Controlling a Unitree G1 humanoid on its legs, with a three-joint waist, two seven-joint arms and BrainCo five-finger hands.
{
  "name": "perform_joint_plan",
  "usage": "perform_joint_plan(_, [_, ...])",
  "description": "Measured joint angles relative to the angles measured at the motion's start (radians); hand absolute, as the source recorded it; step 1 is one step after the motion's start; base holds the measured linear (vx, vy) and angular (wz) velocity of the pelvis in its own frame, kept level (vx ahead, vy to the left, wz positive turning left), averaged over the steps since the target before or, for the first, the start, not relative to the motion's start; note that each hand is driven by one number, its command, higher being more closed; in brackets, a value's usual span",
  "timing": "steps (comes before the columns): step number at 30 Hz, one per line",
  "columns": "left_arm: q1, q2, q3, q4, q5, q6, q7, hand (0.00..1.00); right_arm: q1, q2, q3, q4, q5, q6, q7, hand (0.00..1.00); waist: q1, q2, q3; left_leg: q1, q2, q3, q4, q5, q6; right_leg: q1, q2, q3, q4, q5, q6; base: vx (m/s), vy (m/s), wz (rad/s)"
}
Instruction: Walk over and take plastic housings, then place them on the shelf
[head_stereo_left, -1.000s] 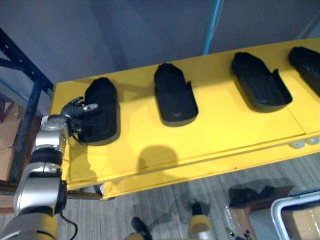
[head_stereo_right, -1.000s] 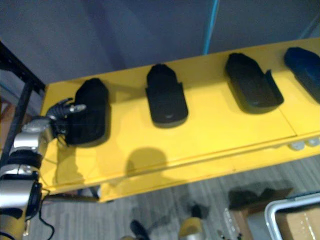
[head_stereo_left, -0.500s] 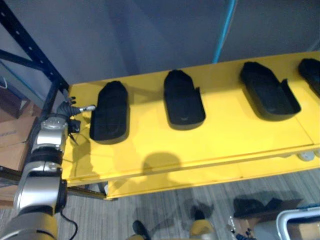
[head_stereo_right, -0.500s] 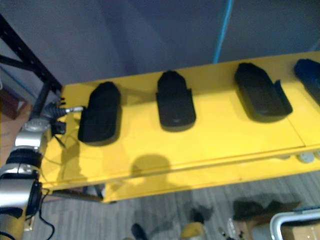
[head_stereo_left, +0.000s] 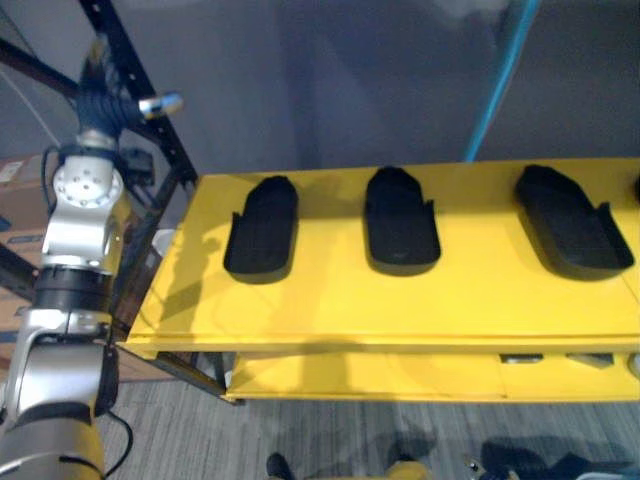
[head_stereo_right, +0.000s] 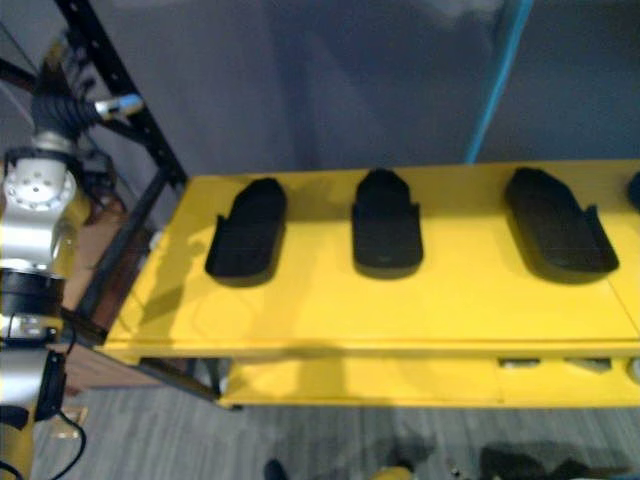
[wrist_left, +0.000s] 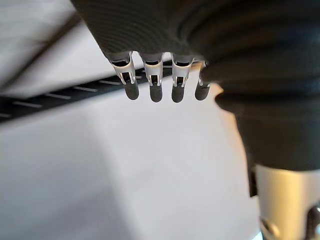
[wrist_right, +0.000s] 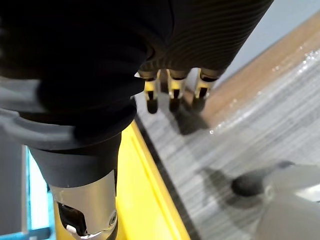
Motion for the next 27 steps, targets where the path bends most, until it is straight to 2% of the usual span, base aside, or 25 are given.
perform_joint_plan(2, [0.129, -0.007, 0.046, -0.212, -0.062, -0.043, -0.02, 0.0, -0.001, -0.003, -0.003, 0.009, 0.0, 0.0, 0.002, 0.0, 0.014, 0.011, -0.03, -0.001, 0.0, -0.002, -0.001, 0.0, 0.0, 0.002, 0.0, -0.003, 0.0, -0.001, -0.002, -0.01, -0.003, 0.02])
perform_joint_plan(3, [0.165, -0.015, 0.064, -0.262, -0.081, -0.051, -0.026, 0.0, -0.001, -0.003, -0.003, 0.012, 0.0, 0.0, 0.001, 0.0, 0.019, 0.014, -0.035, 0.0, 0.001, -0.003, -0.001, 0.0, 0.0, 0.002, 0.0, -0.004, 0.0, -0.002, -0.003, -0.04, -0.008, 0.04])
perform_joint_plan(6, [0.334, -0.103, 0.163, -0.447, -0.088, -0.108, -0.056, 0.0, 0.005, 0.0, -0.01, 0.024, -0.002, 0.001, -0.006, 0.0, 0.033, 0.015, -0.045, -0.002, -0.001, -0.029, -0.001, 0.0, 0.0, 0.023, 0.001, -0.03, -0.013, -0.004, -0.006, -0.05, -0.012, 0.2])
perform_joint_plan(7, [0.397, -0.141, 0.199, -0.498, -0.089, -0.137, -0.077, 0.0, 0.007, 0.004, -0.026, 0.032, -0.009, 0.008, -0.016, 0.0, 0.051, 0.014, -0.048, 0.0, -0.002, -0.031, -0.001, 0.0, -0.001, 0.032, 0.001, -0.036, -0.021, -0.004, -0.004, -0.06, -0.007, 0.22])
perform_joint_plan(8, [0.429, -0.161, 0.218, -0.522, -0.089, -0.15, -0.094, 0.0, 0.012, 0.007, -0.03, 0.03, -0.013, 0.013, -0.027, 0.0, 0.055, 0.014, -0.05, -0.001, -0.003, -0.034, -0.001, 0.003, 0.004, 0.033, 0.002, -0.046, -0.021, -0.003, -0.003, -0.06, 0.0, 0.24])
perform_joint_plan(10, [0.562, -0.225, 0.285, -0.627, -0.119, -0.208, -0.162, 0.0, 0.025, 0.028, -0.052, 0.03, -0.023, 0.029, -0.052, 0.0, 0.073, 0.01, -0.068, -0.019, -0.009, -0.061, -0.001, 0.011, 0.009, 0.034, 0.0, -0.076, -0.021, -0.004, -0.002, -0.04, 0.007, 0.34])
perform_joint_plan(14, [0.706, -0.262, 0.364, -0.698, -0.157, -0.284, -0.245, 0.0, 0.027, 0.067, -0.065, 0.03, -0.023, 0.045, -0.066, 0.0, 0.109, -0.017, -0.079, -0.041, -0.017, -0.099, -0.001, 0.018, 0.018, 0.039, -0.002, -0.115, -0.024, -0.006, 0.0, -0.05, 0.004, 0.31])
perform_joint_plan(15, [0.724, -0.273, 0.38, -0.705, -0.156, -0.292, -0.248, 0.0, 0.023, 0.07, -0.065, 0.03, -0.023, 0.045, -0.07, 0.0, 0.111, -0.017, -0.079, -0.044, -0.019, -0.103, -0.001, 0.019, 0.019, 0.04, -0.003, -0.119, -0.025, -0.006, 0.0, -0.04, 0.018, 0.34])
perform_joint_plan(17, [0.754, -0.311, 0.407, -0.709, -0.144, -0.348, -0.237, 0.0, 0.016, 0.077, -0.065, 0.029, -0.023, 0.045, -0.072, 0.0, 0.114, -0.022, -0.081, -0.05, -0.026, -0.114, -0.001, 0.02, 0.021, 0.05, -0.005, -0.138, -0.03, -0.006, 0.0, -0.03, 0.022, 0.23])
perform_joint_plan(18, [0.768, -0.33, 0.428, -0.711, -0.141, -0.378, -0.222, 0.0, 0.01, 0.08, -0.065, 0.029, -0.023, 0.045, -0.072, 0.0, 0.12, -0.024, -0.083, -0.05, -0.027, -0.114, -0.001, 0.02, 0.021, 0.051, -0.006, -0.138, -0.031, -0.005, 0.0, -0.02, 0.02, 0.07])
perform_joint_plan(20, [0.791, -0.379, 0.478, -0.712, -0.082, -0.468, -0.137, 0.0, -0.001, 0.084, -0.064, 0.029, -0.022, 0.045, -0.073, 0.0, 0.137, -0.025, -0.083, -0.052, -0.028, -0.115, -0.001, 0.02, 0.022, 0.052, -0.005, -0.138, -0.034, -0.005, 0.0, -0.01, 0.004, 0.02])
perform_joint_plan(21, [0.803, -0.399, 0.498, -0.714, -0.061, -0.496, -0.099, 0.0, -0.005, 0.085, -0.063, 0.029, -0.022, 0.045, -0.073, 0.0, 0.139, -0.024, -0.083, -0.052, -0.028, -0.116, -0.001, 0.02, 0.022, 0.053, -0.005, -0.14, -0.034, -0.005, 0.0, -0.01, 0.003, 0.06])
perform_joint_plan(23, [0.838, -0.446, 0.539, -0.717, 0.063, -0.552, 0.049, 0.0, -0.012, 0.085, -0.062, 0.029, -0.021, 0.045, -0.073, 0.0, 0.143, -0.02, -0.083, -0.053, -0.03, -0.12, -0.001, 0.02, 0.022, 0.056, -0.005, -0.144, -0.036, -0.007, 0.002, 0.0, -0.003, 0.06])
perform_joint_plan(24, [0.846, -0.459, 0.545, -0.719, 0.091, -0.557, 0.083, 0.0, -0.015, 0.085, -0.062, 0.029, -0.021, 0.045, -0.073, 0.0, 0.146, -0.019, -0.082, -0.054, -0.03, -0.122, -0.001, 0.02, 0.022, 0.056, -0.005, -0.147, -0.037, -0.008, 0.003, 0.0, -0.01, 0.1])
perform_joint_plan(25, [0.866, -0.483, 0.552, -0.722, 0.142, -0.551, 0.172, 0.0, -0.016, 0.085, -0.057, 0.029, -0.02, 0.045, -0.074, 0.0, 0.149, -0.017, -0.083, -0.059, -0.031, -0.131, 0.0, 0.022, 0.024, 0.058, -0.005, -0.157, -0.038, -0.009, 0.006, 0.0, -0.012, 0.17])
perform_joint_plan(26, [0.877, -0.491, 0.553, -0.722, 0.167, -0.547, 0.218, 0.0, -0.016, 0.085, -0.051, 0.029, -0.019, 0.046, -0.074, 0.0, 0.149, -0.015, -0.084, -0.066, -0.033, -0.14, 0.0, 0.023, 0.024, 0.058, -0.004, -0.165, -0.039, -0.01, 0.006, 0.02, -0.013, 0.24])
perform_joint_plan(27, [0.901, -0.514, 0.56, -0.72, 0.189, -0.54, 0.298, 0.0, -0.019, 0.084, -0.042, 0.029, -0.018, 0.05, -0.075, 0.0, 0.15, -0.017, -0.083, -0.069, -0.033, -0.144, 0.0, 0.026, 0.027, 0.057, -0.003, -0.172, -0.039, -0.009, 0.004, 0.03, -0.01, 0.17])
